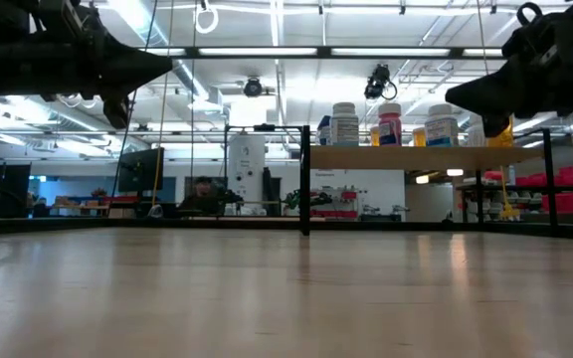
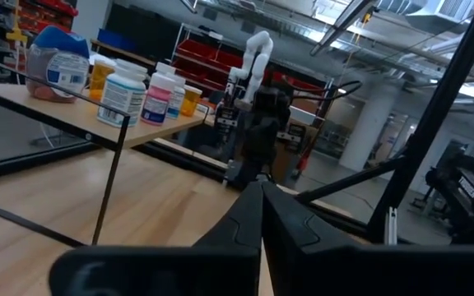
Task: Pick and place medicine bottles onto shelf by color
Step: Return to Home Position
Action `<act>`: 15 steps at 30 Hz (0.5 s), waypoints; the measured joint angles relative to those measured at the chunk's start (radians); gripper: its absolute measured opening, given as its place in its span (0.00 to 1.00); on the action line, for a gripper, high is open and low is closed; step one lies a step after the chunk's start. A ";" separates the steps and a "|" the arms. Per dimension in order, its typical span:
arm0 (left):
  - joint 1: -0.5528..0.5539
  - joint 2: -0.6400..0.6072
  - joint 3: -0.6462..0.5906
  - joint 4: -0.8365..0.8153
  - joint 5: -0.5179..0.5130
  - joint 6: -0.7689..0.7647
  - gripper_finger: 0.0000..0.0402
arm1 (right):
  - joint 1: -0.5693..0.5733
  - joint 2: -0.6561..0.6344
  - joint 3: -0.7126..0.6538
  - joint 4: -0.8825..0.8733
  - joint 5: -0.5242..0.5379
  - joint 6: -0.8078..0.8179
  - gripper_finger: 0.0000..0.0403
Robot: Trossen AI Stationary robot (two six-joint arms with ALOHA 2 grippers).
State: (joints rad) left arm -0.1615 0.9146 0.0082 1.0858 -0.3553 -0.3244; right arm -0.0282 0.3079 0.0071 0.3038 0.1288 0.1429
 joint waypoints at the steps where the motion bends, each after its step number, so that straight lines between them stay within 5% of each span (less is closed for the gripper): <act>1: 0.000 0.000 0.000 0.000 0.000 0.010 0.02 | -0.009 -0.013 0.000 -0.010 -0.014 -0.005 0.10; 9: 0.001 -0.077 0.000 -0.080 0.000 0.053 0.02 | -0.072 -0.114 0.000 -0.206 -0.095 0.051 0.10; 15: 0.000 -0.266 0.000 -0.284 0.015 0.072 0.01 | -0.105 -0.152 0.000 -0.227 -0.094 0.078 0.10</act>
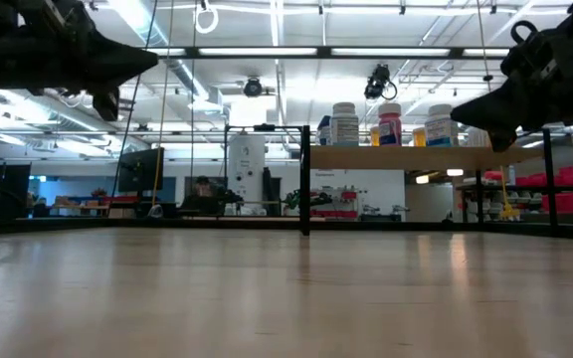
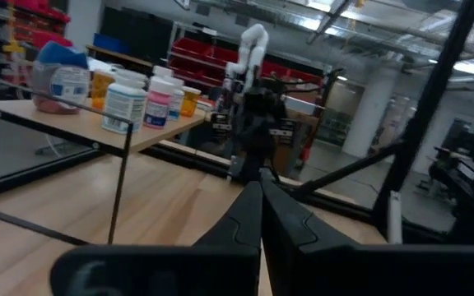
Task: Pick and place medicine bottles onto shelf by color
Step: Return to Home Position
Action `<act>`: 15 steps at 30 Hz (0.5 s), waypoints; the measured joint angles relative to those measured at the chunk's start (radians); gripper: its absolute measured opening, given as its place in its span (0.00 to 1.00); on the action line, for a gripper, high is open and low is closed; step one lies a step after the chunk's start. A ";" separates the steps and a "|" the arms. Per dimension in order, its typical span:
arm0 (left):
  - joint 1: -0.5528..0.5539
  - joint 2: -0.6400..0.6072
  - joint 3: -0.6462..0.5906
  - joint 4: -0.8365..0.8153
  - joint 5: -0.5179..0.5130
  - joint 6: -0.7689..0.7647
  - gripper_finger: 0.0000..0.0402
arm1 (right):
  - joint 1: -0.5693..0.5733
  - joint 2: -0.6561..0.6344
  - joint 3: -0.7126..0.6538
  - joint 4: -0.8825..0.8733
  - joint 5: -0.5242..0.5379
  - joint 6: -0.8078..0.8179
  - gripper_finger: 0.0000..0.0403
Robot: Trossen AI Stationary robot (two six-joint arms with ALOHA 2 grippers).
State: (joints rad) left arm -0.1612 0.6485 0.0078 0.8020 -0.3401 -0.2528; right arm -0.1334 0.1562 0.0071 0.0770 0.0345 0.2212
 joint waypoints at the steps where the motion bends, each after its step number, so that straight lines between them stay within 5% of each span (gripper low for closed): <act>1: 0.000 -0.047 0.000 -0.047 0.014 0.003 0.01 | -0.004 -0.002 0.000 -0.005 0.000 0.000 0.10; 15: 0.000 -0.634 0.000 -0.703 0.179 0.013 0.01 | -0.014 0.002 0.000 -0.032 -0.006 0.054 0.10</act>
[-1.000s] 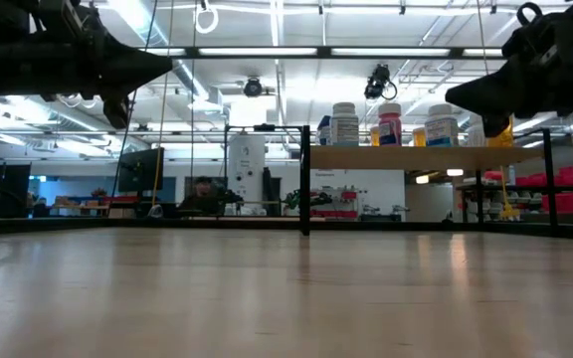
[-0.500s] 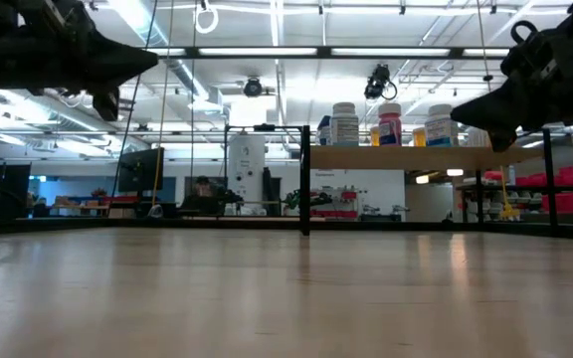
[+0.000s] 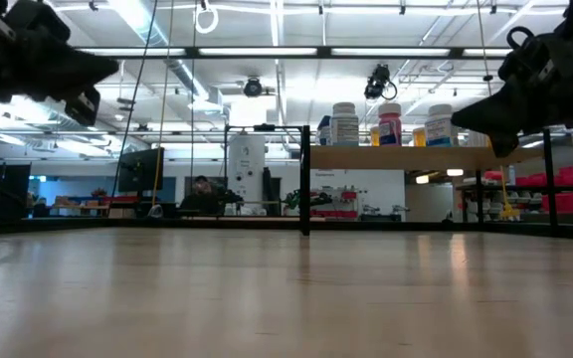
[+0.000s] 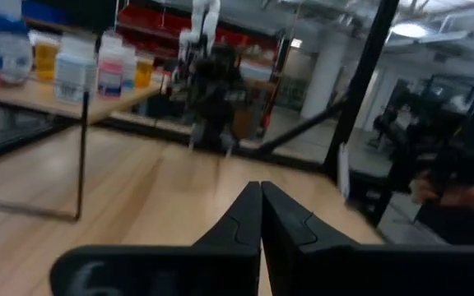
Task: Pick and place medicine bottles onto shelf by color
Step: Return to Home Position
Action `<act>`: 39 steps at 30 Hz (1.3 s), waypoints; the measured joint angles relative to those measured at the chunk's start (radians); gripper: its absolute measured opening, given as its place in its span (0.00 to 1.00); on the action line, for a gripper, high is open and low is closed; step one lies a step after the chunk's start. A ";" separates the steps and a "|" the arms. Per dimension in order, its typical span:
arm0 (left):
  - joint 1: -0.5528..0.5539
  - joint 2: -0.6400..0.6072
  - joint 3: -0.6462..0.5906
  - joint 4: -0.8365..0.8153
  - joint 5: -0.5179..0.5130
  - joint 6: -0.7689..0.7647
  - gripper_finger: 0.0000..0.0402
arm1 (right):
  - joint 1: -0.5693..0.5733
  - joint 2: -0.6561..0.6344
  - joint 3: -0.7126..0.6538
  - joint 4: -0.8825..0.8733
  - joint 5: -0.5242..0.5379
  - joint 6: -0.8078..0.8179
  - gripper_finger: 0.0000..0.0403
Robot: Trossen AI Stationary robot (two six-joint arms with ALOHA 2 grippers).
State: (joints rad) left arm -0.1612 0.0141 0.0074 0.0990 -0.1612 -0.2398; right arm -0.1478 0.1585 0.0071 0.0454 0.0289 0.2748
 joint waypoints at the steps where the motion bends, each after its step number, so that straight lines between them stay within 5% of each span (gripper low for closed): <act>1: 0.000 -0.015 0.000 -0.039 -0.001 0.000 0.01 | 0.000 0.000 0.000 0.007 0.000 0.005 0.10; 11: 0.000 0.032 0.000 -0.054 0.001 -0.010 0.12 | 0.000 0.009 0.017 0.288 0.000 0.013 0.10; 21: 0.000 0.031 0.000 -0.053 -0.001 -0.010 0.09 | 0.000 0.024 0.187 0.433 0.000 0.013 0.10; 29: 0.000 0.031 0.000 -0.051 -0.002 -0.010 0.10 | 0.000 0.077 0.522 0.433 0.000 0.013 0.10; 39: 0.000 0.031 0.000 -0.051 -0.002 -0.009 0.09 | 0.000 0.199 1.120 0.435 0.000 0.013 0.10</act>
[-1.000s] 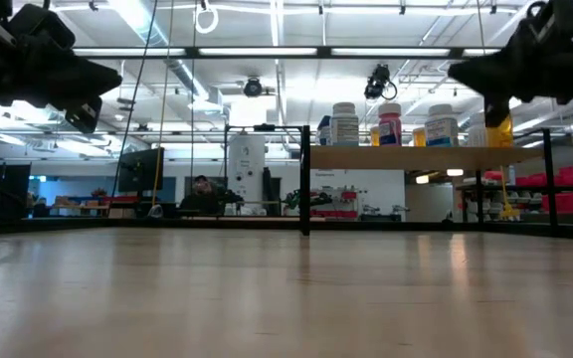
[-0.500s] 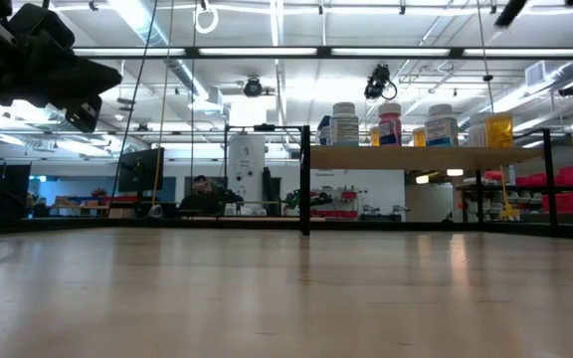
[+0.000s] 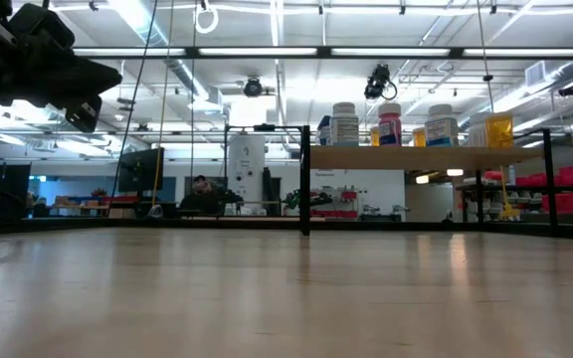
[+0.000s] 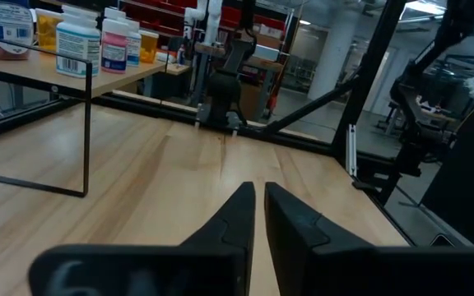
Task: Pick and place medicine bottles onto shelf by color
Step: Return to Home Position
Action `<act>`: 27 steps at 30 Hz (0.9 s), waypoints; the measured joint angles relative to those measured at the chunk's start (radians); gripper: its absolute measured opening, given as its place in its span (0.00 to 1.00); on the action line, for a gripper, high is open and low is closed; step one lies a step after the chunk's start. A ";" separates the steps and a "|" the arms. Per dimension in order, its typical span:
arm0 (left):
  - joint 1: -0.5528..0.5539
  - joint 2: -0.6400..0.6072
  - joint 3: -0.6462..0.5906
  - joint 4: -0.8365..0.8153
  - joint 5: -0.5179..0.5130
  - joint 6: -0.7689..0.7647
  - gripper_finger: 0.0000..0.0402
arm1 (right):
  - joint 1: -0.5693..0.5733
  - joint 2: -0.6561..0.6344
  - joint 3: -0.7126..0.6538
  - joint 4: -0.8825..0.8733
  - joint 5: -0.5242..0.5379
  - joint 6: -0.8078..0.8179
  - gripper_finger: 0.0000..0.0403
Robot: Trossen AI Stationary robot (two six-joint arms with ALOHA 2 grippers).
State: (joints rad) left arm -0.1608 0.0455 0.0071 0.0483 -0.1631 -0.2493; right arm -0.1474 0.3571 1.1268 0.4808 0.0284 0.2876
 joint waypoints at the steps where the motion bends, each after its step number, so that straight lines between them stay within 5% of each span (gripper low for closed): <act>1: 0.000 0.000 0.000 0.000 0.000 0.000 0.09 | 0.000 0.013 0.063 0.000 0.000 0.000 0.10; 13: 0.000 0.000 0.000 0.001 0.000 0.000 0.09 | 0.000 0.091 0.681 0.001 0.000 0.000 0.10; 27: 0.000 0.000 0.000 0.001 0.000 0.000 0.07 | 0.000 0.092 0.998 -0.002 0.000 0.000 0.10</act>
State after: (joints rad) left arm -0.1608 0.0455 0.0071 0.0490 -0.1631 -0.2493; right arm -0.1474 0.4488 2.1249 0.4793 0.0280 0.2878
